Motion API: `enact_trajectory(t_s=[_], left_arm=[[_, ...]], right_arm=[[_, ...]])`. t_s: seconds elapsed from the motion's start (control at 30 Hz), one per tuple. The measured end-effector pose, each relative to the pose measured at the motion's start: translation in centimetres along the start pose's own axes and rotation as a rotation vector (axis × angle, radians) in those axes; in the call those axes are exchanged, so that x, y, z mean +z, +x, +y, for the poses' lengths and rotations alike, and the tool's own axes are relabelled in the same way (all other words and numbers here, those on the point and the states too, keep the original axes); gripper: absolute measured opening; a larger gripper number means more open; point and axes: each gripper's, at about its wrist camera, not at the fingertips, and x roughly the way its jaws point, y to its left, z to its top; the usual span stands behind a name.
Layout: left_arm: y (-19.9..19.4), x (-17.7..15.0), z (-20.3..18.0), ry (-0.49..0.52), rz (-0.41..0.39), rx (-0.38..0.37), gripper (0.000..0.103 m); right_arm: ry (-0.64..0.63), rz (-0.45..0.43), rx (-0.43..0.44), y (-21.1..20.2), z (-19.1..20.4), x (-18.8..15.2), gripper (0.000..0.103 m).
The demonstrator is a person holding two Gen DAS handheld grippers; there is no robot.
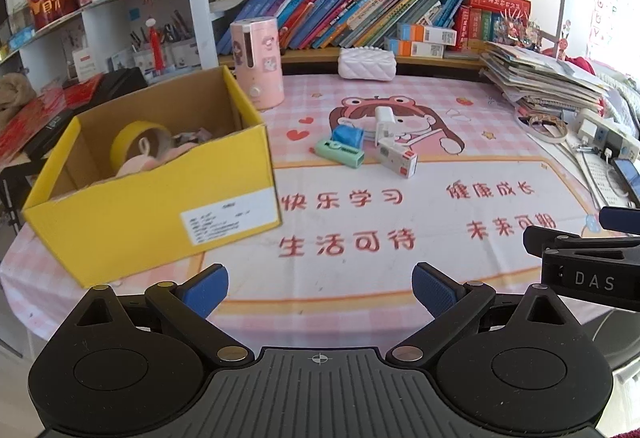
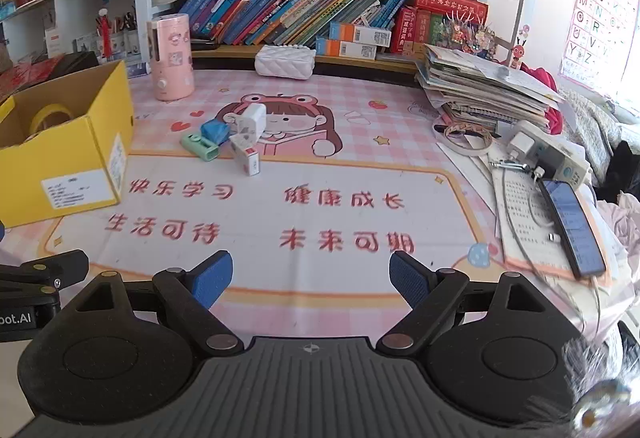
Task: Organize objects
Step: 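Withdraw both tools from the box toward the white charger and small box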
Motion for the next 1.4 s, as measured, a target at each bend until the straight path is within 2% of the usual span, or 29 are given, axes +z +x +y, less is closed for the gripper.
enact_trajectory(t_s=[0.6,1.0,1.4], left_arm=[[5.2,4.7,-2.1,-0.055,0.003,0.034,0.1],[7.9,6.7,-4.2,-0.059,0.033,0.063,0.1],[12.3,8.2,-7.0,-0.055,0.067,0.036,0.098]], right_arm=[[-0.058,0.004,0.081,6.7,-2.4,6.0,0.085],[-0.069,0.024,0.162,10.6,-4.2,8.3,0.085],[-0.039,0.028,0.221,14.4,-6.8,10.6,0.082]])
